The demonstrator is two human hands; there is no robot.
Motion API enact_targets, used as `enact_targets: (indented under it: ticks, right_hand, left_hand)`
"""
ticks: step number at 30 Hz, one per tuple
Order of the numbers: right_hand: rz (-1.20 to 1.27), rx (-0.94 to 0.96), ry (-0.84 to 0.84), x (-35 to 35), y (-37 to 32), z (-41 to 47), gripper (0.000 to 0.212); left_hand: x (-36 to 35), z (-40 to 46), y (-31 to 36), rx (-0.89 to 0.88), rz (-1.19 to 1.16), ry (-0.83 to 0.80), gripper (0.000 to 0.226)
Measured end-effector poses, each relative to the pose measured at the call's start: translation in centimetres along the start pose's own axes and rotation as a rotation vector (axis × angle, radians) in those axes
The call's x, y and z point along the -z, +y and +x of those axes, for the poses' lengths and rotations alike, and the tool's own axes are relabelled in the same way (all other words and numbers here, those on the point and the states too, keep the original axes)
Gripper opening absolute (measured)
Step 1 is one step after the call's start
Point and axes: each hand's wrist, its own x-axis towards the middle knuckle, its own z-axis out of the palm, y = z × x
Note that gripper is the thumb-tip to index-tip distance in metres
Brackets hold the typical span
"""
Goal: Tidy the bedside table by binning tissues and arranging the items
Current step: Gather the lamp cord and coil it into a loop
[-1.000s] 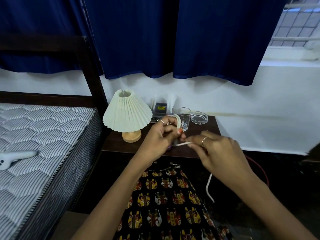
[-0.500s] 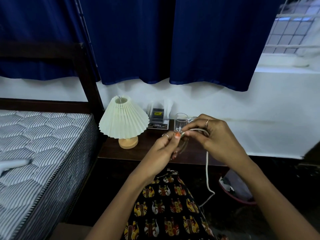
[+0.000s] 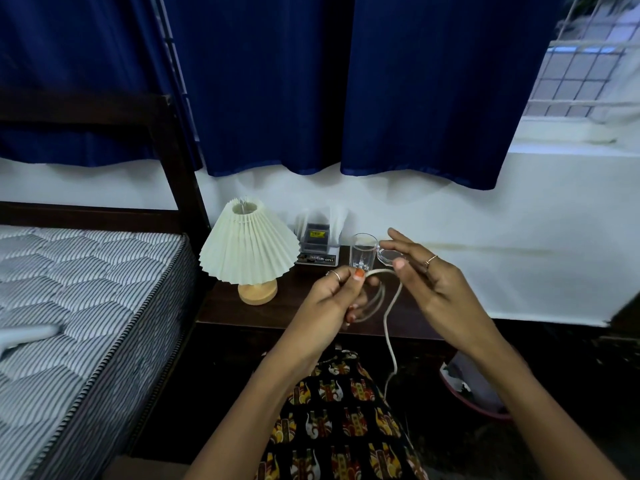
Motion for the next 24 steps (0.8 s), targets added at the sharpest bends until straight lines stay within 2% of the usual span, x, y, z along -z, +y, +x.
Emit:
enact_targets:
  ticks: [3, 6, 11, 14, 18, 21, 24]
  right_hand:
    - [0.082, -0.001, 0.009, -0.3, -0.1, -0.1, 0.033]
    - [0.146, -0.009, 0.062, -1.0, 0.0, -0.3, 0.034]
    - [0.186, -0.118, 0.161, -3.0, 1.9, -1.0, 0.019]
    - [0.163, -0.178, 0.173, -4.2, 2.7, -2.0, 0.020]
    - [0.094, -0.239, 0.074, -6.0, 2.9, -3.9, 0.022]
    - [-0.005, -0.209, -0.025, -6.5, 2.2, -5.1, 0.020]
    - [-0.202, -0.148, -0.196, -6.4, 1.7, -5.6, 0.047]
  left_hand:
    - [-0.1, 0.1, 0.4, -0.015, -0.090, 0.001, 0.029]
    - [-0.3, 0.3, 1.1, -0.007, -0.297, 0.010, 0.031]
    - [0.0, 1.0, 1.6, 0.005, -0.634, 0.052, 0.024]
    - [0.1, 1.1, 1.9, -0.007, -0.765, 0.044, 0.019]
    - [0.6, 1.5, 2.3, -0.028, -0.860, 0.048, 0.013]
    - [0.8, 1.7, 2.3, -0.048, -0.828, 0.084, 0.012]
    - [0.9, 1.7, 1.9, -0.070, -0.716, 0.114, 0.010]
